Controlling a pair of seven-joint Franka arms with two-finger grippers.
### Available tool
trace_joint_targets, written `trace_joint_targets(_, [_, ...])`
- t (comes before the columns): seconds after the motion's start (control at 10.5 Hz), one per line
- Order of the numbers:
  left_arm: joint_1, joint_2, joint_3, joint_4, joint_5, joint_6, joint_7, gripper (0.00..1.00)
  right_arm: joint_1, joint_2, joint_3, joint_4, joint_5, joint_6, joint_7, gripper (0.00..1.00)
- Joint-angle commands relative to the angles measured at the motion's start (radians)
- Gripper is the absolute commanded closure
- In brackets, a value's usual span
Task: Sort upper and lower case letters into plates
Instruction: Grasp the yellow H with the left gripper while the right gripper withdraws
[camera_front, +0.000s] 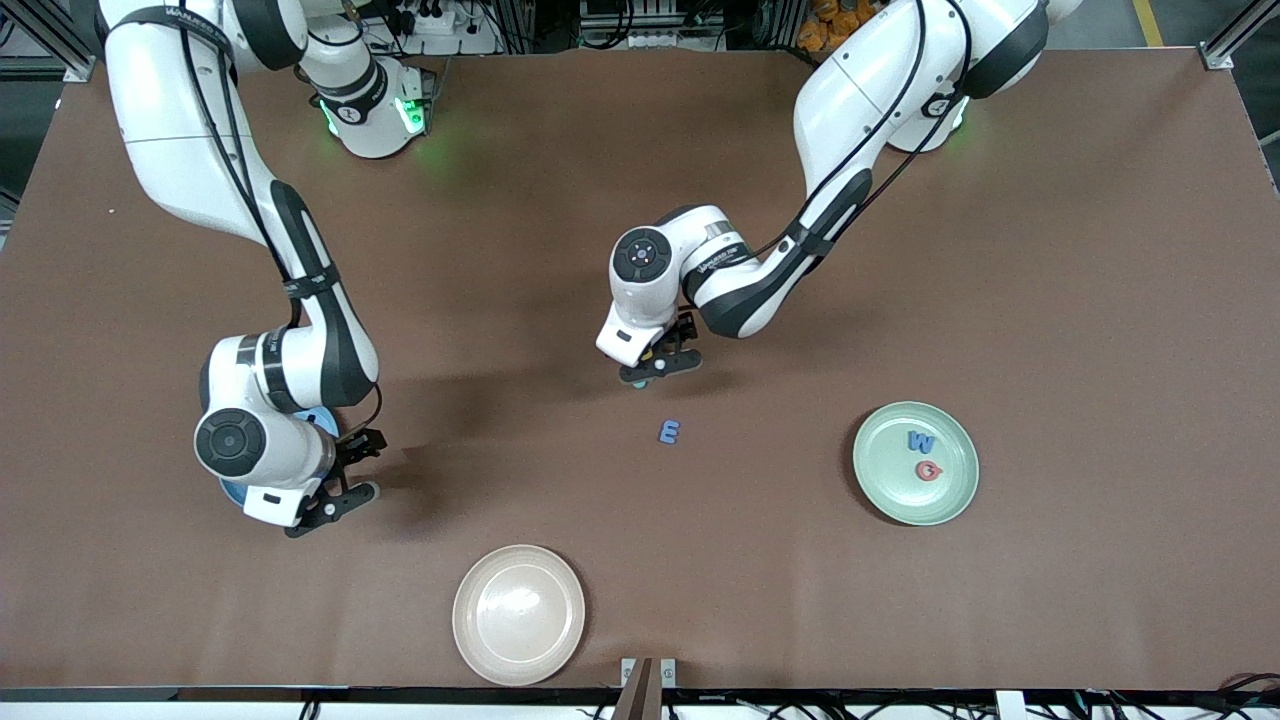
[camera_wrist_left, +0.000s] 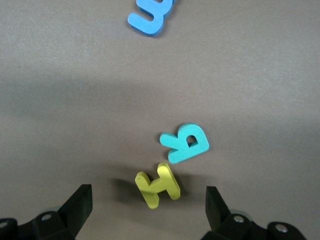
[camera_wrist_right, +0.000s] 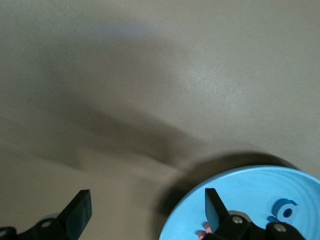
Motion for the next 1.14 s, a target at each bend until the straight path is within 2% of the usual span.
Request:
trace_joint_targets(0.0, [-0.023,0.013,0.02,0.023,0.031,0.005,-0.029,0.0,0.009,0.0,-0.004,-0.017,0.01,0.011,-0.009,0.0])
trace_joint_targets(0.28, [-0.021,0.018,0.022,0.023,0.033,0.005,-0.027,0.04,0.021,-0.002,-0.004,-0.017,0.01,0.008,-0.008,0.0])
trace_joint_targets(0.57, [-0.023,0.026,0.023,0.021,0.033,0.005,-0.027,0.06,0.022,-0.003,0.023,-0.014,0.015,0.008,0.006,0.0])
trace_joint_targets(0.66, [-0.021,0.03,0.023,0.021,0.033,0.006,-0.026,0.08,0.023,-0.003,0.024,-0.014,0.053,0.008,0.006,0.0])
trace_joint_targets(0.76, [-0.021,0.032,0.023,0.02,0.033,0.006,-0.024,0.15,0.034,-0.003,0.024,-0.014,0.094,0.006,0.006,0.0])
trace_joint_targets(0.85, [-0.021,0.032,0.023,0.02,0.033,0.006,-0.021,0.28,0.047,-0.005,0.024,-0.012,0.122,0.006,0.014,0.0])
trace_joint_targets(0.95, [-0.021,0.032,0.023,0.02,0.033,0.006,-0.021,0.41,0.057,-0.005,0.024,-0.011,0.127,0.006,0.047,0.0])
trace_joint_targets(1.04, [-0.021,0.032,0.023,0.02,0.033,0.006,-0.02,0.58,0.075,-0.005,0.024,-0.009,0.127,0.008,0.09,0.0])
